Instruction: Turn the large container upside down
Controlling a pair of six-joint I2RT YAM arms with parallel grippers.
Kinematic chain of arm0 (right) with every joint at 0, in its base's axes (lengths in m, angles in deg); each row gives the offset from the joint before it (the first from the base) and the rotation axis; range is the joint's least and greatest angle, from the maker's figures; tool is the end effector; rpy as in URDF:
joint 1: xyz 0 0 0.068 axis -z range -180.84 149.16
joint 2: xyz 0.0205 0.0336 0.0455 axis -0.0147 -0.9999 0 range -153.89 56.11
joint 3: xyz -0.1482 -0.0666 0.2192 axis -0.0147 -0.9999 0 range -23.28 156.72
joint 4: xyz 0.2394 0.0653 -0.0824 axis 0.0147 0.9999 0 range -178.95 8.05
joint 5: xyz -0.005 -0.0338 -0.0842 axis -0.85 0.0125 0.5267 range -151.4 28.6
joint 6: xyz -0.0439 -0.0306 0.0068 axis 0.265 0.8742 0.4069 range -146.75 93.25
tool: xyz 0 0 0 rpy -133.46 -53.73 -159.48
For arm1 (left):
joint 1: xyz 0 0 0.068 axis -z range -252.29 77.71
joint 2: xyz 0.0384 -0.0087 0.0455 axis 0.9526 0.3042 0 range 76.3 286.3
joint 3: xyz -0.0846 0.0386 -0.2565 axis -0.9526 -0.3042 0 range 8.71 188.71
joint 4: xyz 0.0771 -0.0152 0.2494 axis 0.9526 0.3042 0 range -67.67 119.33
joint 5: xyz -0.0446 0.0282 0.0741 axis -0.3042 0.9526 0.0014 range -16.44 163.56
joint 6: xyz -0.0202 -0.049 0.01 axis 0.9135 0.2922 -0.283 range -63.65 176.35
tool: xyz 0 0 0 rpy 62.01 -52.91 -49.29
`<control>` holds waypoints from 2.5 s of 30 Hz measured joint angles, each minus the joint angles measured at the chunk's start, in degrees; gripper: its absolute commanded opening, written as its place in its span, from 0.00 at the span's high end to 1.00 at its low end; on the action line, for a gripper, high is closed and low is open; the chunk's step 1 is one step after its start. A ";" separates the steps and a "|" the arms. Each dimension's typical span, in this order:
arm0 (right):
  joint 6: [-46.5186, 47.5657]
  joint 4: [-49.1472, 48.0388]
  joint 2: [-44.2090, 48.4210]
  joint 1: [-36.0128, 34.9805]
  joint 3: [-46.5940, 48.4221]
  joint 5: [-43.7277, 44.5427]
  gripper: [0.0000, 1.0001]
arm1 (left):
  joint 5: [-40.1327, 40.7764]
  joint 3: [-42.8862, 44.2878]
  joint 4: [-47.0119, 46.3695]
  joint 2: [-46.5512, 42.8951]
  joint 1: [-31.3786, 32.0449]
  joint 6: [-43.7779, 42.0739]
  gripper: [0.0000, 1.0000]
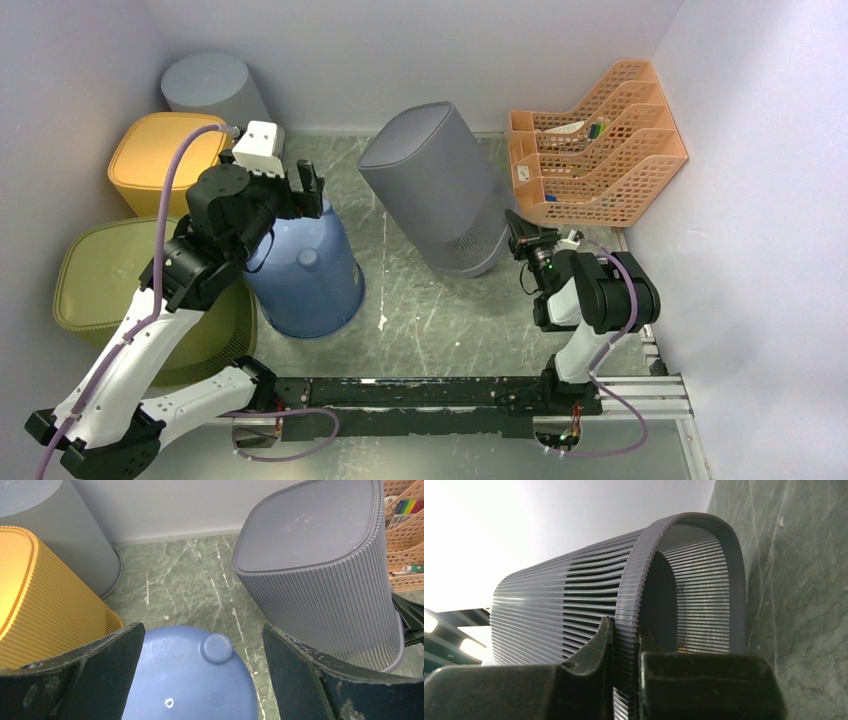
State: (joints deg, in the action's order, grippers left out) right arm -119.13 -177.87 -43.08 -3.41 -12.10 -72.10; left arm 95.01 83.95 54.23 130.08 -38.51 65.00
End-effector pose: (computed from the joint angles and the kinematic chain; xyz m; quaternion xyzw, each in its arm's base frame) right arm 0.2391 0.0175 0.1331 0.4460 0.5416 0.5671 0.4314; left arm 0.1531 -0.0867 0.4526 0.0481 0.7629 -0.0941 0.6378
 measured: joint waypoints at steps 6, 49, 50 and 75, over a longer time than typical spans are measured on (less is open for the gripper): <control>0.00 -0.02 -4.44 0.04 -0.22 -2.51 1.00 | -0.02 0.00 -0.13 0.24 0.00 0.00 0.00; 38.21 42.58 21.55 8.79 14.71 -7.67 0.11 | -1.33 -1.05 -1.07 3.43 0.00 0.42 0.00; 41.07 47.01 23.50 8.55 17.03 -6.10 0.01 | -1.49 -1.25 -1.31 3.43 0.00 0.50 0.00; 79.97 93.22 34.42 -10.84 42.58 23.71 0.00 | -3.89 -3.80 -4.79 5.18 0.00 1.92 0.00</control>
State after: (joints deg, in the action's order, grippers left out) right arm -39.16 -84.65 -8.66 -14.25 30.48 -48.39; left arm 91.12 80.14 49.44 135.26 -38.51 66.92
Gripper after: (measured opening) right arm 0.999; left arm 0.999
